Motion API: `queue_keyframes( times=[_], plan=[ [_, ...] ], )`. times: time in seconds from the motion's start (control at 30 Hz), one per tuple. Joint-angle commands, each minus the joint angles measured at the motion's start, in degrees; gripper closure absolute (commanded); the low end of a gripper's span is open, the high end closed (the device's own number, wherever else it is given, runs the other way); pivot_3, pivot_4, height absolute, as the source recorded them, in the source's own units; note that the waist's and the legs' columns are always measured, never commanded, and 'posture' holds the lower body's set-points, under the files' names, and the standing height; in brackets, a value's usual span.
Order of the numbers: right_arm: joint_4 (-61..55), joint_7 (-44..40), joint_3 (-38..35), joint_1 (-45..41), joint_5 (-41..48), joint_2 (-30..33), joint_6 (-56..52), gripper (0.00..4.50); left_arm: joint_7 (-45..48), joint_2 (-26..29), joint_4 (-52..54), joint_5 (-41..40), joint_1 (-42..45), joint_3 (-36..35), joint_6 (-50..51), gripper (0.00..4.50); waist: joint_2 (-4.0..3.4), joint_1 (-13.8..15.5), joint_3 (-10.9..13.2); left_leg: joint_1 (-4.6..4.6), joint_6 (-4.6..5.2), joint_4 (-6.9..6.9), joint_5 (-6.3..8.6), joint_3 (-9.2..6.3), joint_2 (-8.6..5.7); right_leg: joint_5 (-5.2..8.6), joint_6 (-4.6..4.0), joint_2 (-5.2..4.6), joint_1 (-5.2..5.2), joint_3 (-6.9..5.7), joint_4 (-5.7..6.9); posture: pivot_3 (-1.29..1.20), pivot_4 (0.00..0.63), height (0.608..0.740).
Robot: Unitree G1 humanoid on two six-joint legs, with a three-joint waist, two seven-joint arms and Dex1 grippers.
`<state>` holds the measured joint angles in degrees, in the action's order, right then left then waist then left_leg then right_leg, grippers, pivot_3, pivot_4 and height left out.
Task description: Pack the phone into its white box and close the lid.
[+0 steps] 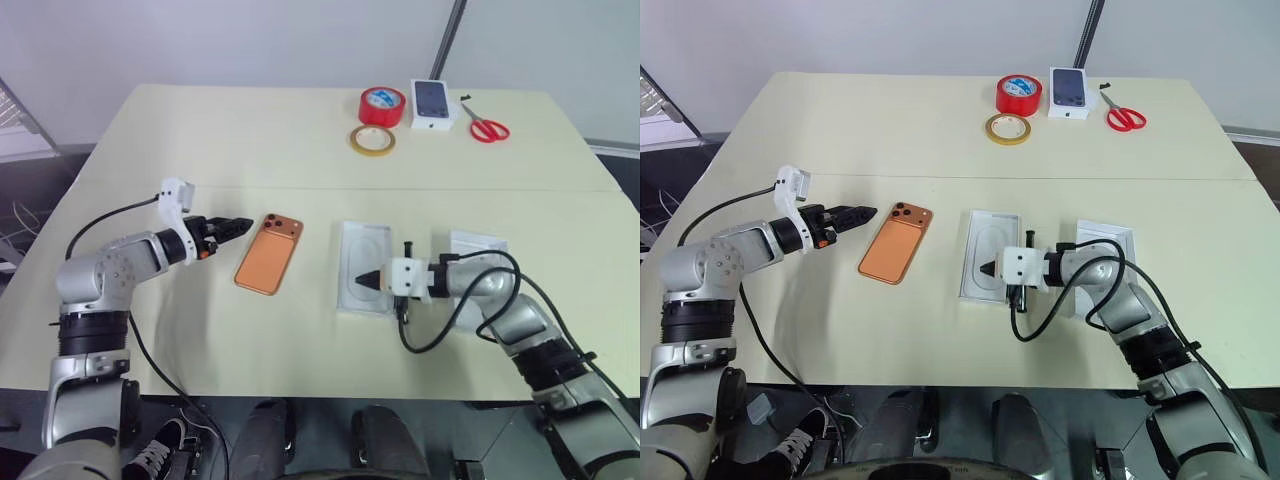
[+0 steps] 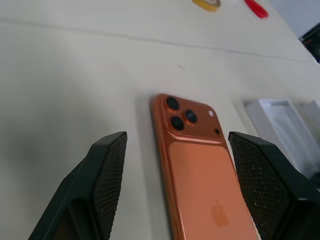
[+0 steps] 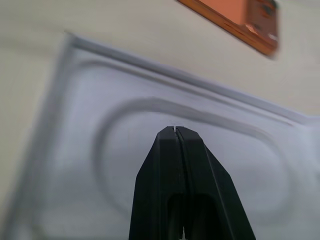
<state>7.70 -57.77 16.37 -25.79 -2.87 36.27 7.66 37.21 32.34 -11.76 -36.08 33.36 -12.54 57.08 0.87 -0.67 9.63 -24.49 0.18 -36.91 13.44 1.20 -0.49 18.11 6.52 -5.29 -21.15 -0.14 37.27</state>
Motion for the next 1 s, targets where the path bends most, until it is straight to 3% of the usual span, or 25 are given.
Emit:
queue_keyframes(
  times=[0.03, 0.3, 0.5, 0.77, 1.0],
  plan=[
    [0.1, 4.4, -2.6, -4.4, 1.2, -4.0, -2.1, 4.46, 2.7, 1.9, -3.6, -4.4, 3.2, -3.3, 6.8, 1.06, 0.02, -0.1, 0.0, 0.00, -0.04, 0.02, -0.03, 0.00, 0.00, 0.00, 0.00, 0.00, -0.01, 0.00, 0.01, 0.00, 0.150, 0.728],
    [-6.9, 8.2, 3.9, -8.5, -1.7, -15.3, -13.1, 4.46, 12.4, 6.8, -9.8, -4.7, 5.8, 3.5, 15.3, 1.06, 0.02, -0.1, 0.1, -0.03, -0.31, 0.03, -0.19, 0.05, 0.12, 0.01, 0.01, 0.20, -0.22, 0.01, 0.24, 0.00, 0.150, 0.728],
    [-0.5, 10.8, 11.2, -14.1, -9.8, -20.5, -21.0, 4.46, 14.6, 7.0, -11.9, -0.3, 7.9, 8.8, 11.6, 1.06, 0.03, -0.1, 0.1, -0.05, -0.14, -0.07, -0.09, 0.05, 0.07, 0.01, 0.00, 0.16, -0.28, 0.02, 0.40, 0.00, 0.150, 0.728],
    [7.3, 13.2, 16.4, -16.7, -18.0, -20.5, -20.7, 4.46, 17.8, 6.0, -14.0, 5.6, 7.7, 15.8, 7.5, 1.06, 0.02, -0.1, 0.0, -0.02, -0.24, -0.03, -0.15, 0.10, 0.07, 0.01, -0.01, 0.16, -0.31, 0.02, 0.46, 0.00, 0.150, 0.728],
    [8.6, 13.1, 14.9, -17.2, -16.7, -22.5, -21.5, 4.46, 20.0, 2.9, -17.0, 7.5, 9.7, 17.5, 7.4, 1.06, 0.02, 0.1, 0.0, 0.03, -0.10, -0.10, -0.08, 0.07, 0.04, 0.01, 0.00, 0.17, -0.25, 0.00, 0.58, 0.00, 0.150, 0.728]
  ],
)
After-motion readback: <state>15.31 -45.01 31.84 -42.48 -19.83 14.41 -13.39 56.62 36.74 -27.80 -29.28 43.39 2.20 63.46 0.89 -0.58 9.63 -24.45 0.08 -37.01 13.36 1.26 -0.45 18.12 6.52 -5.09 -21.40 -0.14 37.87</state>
